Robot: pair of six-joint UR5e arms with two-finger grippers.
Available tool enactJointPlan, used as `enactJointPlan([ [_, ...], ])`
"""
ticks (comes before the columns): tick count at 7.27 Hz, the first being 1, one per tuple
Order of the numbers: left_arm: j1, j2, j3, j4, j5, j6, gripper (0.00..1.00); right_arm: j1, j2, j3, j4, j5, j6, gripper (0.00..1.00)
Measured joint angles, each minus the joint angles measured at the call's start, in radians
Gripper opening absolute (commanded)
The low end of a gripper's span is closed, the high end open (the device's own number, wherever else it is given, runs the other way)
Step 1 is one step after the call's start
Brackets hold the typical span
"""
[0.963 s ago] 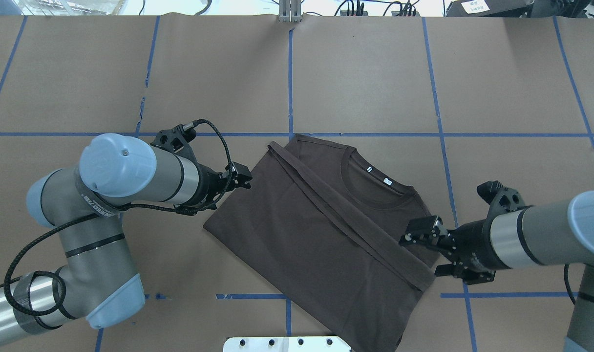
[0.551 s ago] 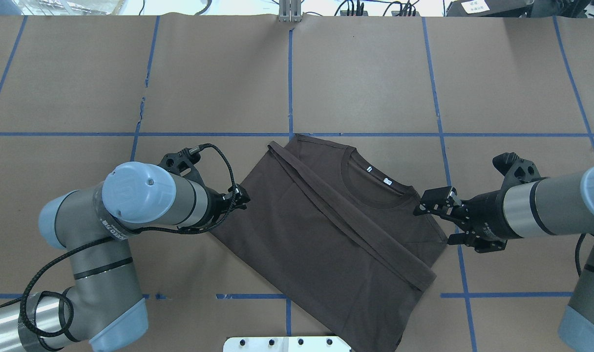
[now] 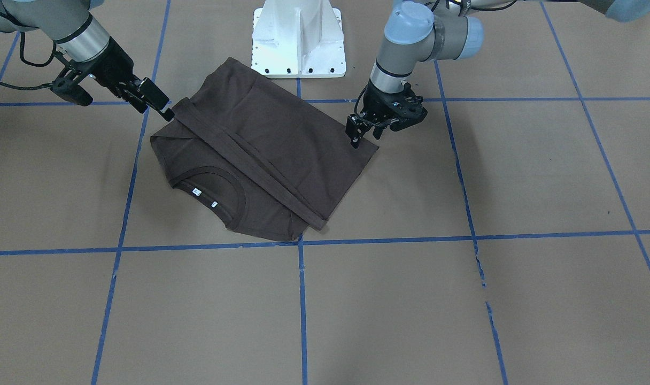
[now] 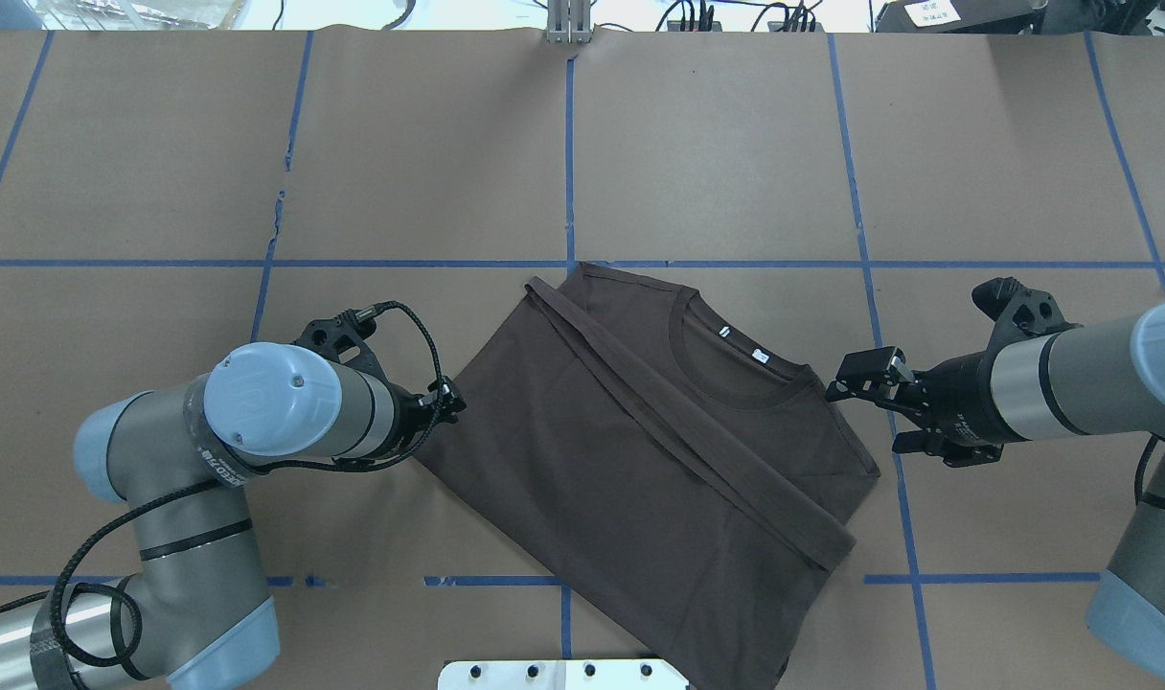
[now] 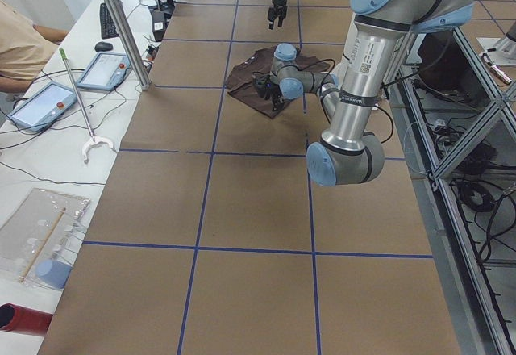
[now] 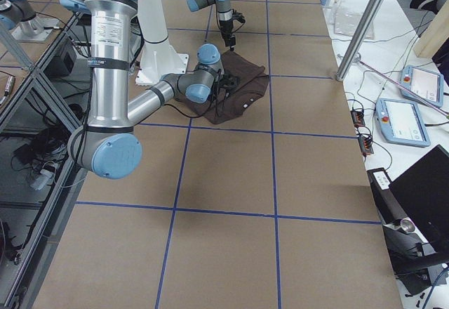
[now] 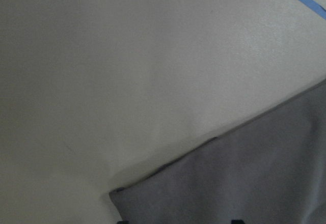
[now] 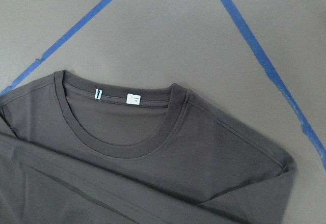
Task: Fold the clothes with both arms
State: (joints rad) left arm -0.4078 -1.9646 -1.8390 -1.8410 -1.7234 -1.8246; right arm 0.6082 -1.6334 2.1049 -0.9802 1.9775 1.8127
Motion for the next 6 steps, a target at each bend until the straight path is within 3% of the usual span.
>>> enactJointPlan([
  [4, 0.009, 0.010, 0.025, -0.001, 0.005, 0.003, 0.60, 0.002, 0.002, -0.013, 0.001, -0.003, -0.004, 1.00],
  [6, 0.011, 0.016, 0.030, -0.001, 0.006, 0.003, 0.47, 0.005, 0.000, -0.014, 0.002, -0.003, -0.004, 1.00],
])
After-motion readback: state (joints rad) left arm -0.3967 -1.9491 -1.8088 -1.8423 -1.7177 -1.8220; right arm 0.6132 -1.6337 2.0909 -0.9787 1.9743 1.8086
